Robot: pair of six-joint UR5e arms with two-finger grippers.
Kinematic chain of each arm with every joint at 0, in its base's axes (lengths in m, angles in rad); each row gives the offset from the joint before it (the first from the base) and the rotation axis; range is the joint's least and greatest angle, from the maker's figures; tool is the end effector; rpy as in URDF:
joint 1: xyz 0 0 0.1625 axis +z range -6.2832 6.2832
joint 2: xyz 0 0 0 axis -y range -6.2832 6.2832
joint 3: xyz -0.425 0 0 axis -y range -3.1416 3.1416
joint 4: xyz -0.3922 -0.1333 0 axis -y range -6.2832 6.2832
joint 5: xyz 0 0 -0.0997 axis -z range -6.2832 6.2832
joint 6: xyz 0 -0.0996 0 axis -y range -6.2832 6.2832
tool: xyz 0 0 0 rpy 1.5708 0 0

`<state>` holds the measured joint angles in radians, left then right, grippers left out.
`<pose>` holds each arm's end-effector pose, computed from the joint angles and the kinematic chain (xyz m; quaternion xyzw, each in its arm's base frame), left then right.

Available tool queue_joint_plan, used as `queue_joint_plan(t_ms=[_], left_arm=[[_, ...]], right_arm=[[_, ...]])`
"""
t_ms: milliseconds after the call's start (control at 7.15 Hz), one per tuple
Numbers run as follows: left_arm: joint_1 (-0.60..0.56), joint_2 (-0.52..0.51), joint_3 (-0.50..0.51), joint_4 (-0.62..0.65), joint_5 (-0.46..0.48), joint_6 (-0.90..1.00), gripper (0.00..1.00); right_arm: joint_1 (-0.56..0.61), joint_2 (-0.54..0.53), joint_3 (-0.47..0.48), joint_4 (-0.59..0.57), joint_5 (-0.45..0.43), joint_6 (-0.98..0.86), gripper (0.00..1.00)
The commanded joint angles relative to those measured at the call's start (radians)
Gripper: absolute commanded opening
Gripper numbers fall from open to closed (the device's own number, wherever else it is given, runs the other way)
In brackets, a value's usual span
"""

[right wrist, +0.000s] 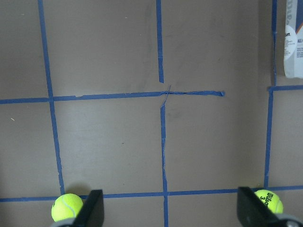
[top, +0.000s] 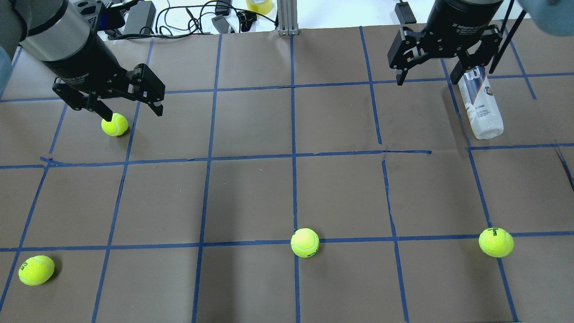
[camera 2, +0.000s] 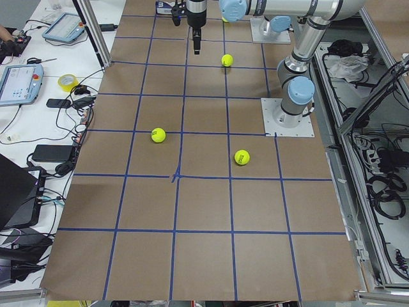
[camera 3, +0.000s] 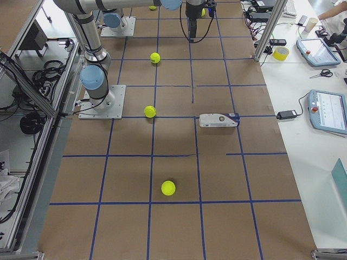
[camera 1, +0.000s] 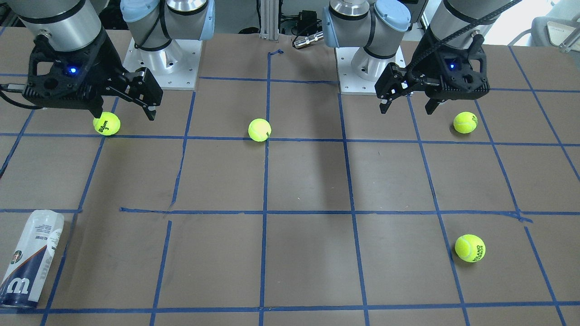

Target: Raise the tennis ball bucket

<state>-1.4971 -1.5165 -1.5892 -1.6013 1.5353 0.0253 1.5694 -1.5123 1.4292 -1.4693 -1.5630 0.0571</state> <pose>-0.1019 -0.4779 0.5019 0.0241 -0.9995 0.0036 0.0176 0.1334 -0.5137 0.5179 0.0293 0.9995 0.0093 0.0036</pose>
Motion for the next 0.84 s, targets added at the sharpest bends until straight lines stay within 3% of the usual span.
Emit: queue_joint_plan(t_ms=[0, 280, 699], left_arm=[[0.0, -0.002, 0.0, 0.001, 0.021, -0.001, 1.0], [0.0, 0.001, -0.002, 0.001, 0.025, -0.001, 1.0], [0.003, -0.001, -0.006, 0.001, 0.029, -0.001, 1.0]], right_arm=[[0.001, -0.005, -0.004, 0.0, 0.007, 0.061, 1.0], [0.001, -0.003, -0.001, 0.006, -0.002, 0.223, 1.0], [-0.002, 0.009, 0.002, -0.002, 0.0, 0.193, 1.0]])
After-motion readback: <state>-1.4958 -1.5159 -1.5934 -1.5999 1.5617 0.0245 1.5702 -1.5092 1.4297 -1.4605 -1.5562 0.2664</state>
